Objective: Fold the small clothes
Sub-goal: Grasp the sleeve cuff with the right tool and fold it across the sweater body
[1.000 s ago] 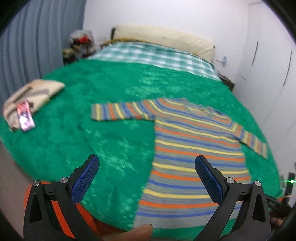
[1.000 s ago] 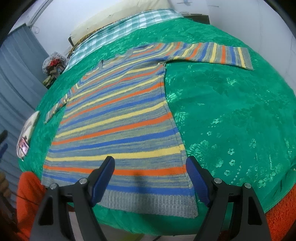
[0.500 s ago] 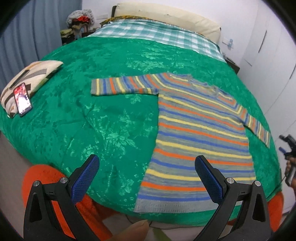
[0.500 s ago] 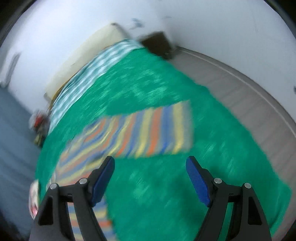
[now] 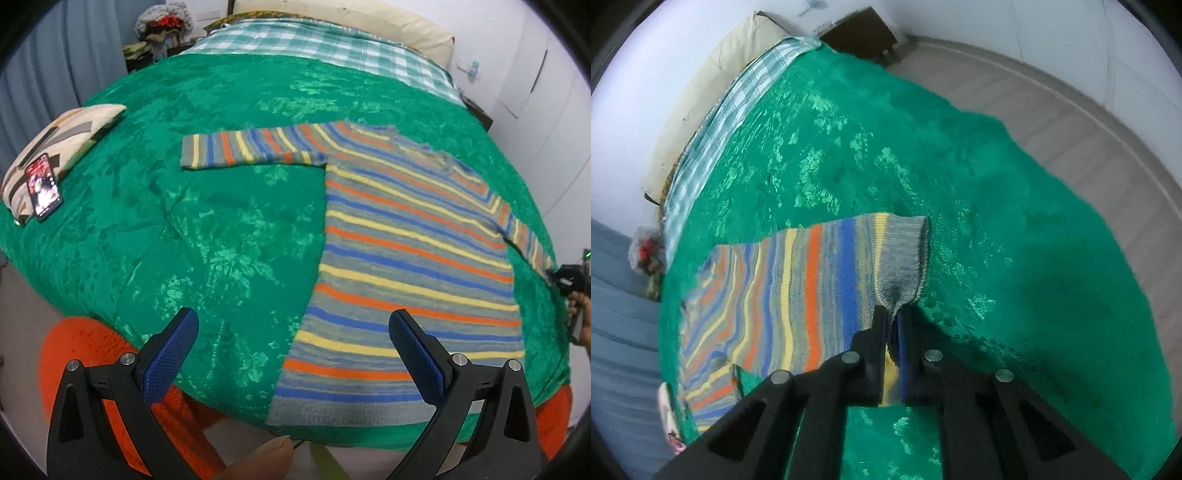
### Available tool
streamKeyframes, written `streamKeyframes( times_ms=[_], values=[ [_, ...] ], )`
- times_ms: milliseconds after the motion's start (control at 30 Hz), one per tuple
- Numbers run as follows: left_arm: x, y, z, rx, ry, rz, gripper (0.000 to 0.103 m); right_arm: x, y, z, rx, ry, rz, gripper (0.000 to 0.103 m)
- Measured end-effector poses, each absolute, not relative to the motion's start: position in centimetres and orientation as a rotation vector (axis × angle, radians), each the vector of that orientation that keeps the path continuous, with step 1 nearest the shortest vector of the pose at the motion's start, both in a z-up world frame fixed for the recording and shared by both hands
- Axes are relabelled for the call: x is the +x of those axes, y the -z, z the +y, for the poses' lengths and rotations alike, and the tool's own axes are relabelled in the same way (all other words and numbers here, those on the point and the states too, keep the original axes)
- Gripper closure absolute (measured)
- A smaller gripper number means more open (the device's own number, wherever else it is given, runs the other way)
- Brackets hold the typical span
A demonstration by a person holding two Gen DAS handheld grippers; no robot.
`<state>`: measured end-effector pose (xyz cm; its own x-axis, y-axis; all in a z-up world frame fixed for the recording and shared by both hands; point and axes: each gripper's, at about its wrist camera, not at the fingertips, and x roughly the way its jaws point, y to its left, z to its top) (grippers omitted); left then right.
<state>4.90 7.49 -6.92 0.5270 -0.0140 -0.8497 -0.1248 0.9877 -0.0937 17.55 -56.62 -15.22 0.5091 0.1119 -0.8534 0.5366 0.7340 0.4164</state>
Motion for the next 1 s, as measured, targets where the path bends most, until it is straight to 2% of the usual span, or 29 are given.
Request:
streamKeyframes(
  times_ms=[133,267,467,500,600,767,800,833,867,900,1000],
  values=[
    [4.7,8.1,7.8,-0.142,-0.077,1.018,0.000,18.7,9.2,-52.7,0.482,0.358,0.983,0.098],
    [5.1,9.2,7.8,-0.110,-0.104,1.020,0.000,22.7,2.4,-43.6,0.353,0.111,0.890,0.098],
    [4.6,9.5,9.4,-0.141,-0.121,0.997,0.000,29.7,1.6,-30.0,0.415,-0.374,0.886,0.097],
    [4.5,9.6,9.7,-0.144,-0.129,0.998,0.000,30.4,2.3,-28.4,0.423,-0.436,0.894,0.090],
    [4.4,10.3,10.6,-0.153,-0.151,1.017,0.000,33.0,6.0,-25.6,0.506,-0.505,0.977,0.020],
    [4.1,10.9,11.8,-0.170,-0.188,1.014,0.000,33.1,7.0,-29.0,0.532,-0.403,0.953,0.029],
    [4.2,11.0,11.9,-0.176,-0.187,1.015,0.000,32.9,7.3,-30.0,0.512,-0.350,0.976,0.035],
    [4.3,11.1,12.0,-0.184,-0.186,1.015,0.000,32.5,7.6,-30.2,0.495,-0.321,0.997,0.046],
    [4.5,11.2,11.9,-0.187,-0.184,1.015,0.000,32.3,8.2,-30.8,0.469,-0.299,1.025,0.051],
    [4.6,11.2,11.9,-0.187,-0.181,1.015,0.000,32.3,8.9,-31.0,0.452,-0.293,1.052,0.055],
    [4.8,11.4,11.2,-0.168,-0.173,1.019,0.000,31.9,13.1,-30.8,0.336,-0.282,1.200,0.058]
  ],
)
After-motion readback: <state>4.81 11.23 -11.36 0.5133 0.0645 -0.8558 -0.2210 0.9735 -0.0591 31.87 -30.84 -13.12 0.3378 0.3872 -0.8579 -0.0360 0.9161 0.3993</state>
